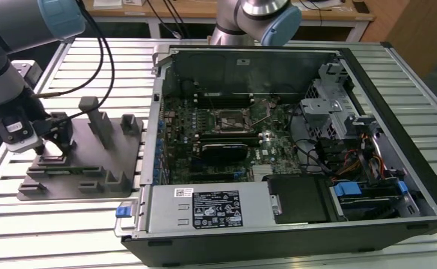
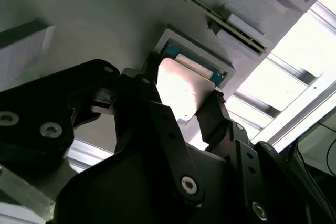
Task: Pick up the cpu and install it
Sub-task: 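Pick up the cpu and move it towards the insertion slot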
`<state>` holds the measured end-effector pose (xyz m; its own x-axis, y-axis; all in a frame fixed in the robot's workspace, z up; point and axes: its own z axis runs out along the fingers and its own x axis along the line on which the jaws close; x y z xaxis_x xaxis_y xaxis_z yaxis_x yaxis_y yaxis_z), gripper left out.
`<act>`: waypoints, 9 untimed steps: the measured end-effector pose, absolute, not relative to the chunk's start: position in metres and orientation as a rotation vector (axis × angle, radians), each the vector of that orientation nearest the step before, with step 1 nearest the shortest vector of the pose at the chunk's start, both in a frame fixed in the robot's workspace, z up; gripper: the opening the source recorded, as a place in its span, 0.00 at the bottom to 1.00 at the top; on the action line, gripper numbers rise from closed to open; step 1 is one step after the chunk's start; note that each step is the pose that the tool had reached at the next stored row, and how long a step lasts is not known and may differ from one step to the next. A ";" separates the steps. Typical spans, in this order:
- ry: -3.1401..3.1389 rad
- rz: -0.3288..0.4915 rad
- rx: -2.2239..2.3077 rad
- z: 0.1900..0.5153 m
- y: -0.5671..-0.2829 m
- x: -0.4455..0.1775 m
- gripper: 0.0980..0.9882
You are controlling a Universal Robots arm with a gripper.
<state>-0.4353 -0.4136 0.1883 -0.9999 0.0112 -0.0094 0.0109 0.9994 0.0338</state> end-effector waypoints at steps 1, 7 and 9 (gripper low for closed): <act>3.132 0.053 0.017 0.190 -0.414 -0.435 0.50; 3.131 0.053 0.017 0.200 -0.414 -0.435 0.50; 3.131 0.053 0.017 0.203 -0.414 -0.435 0.50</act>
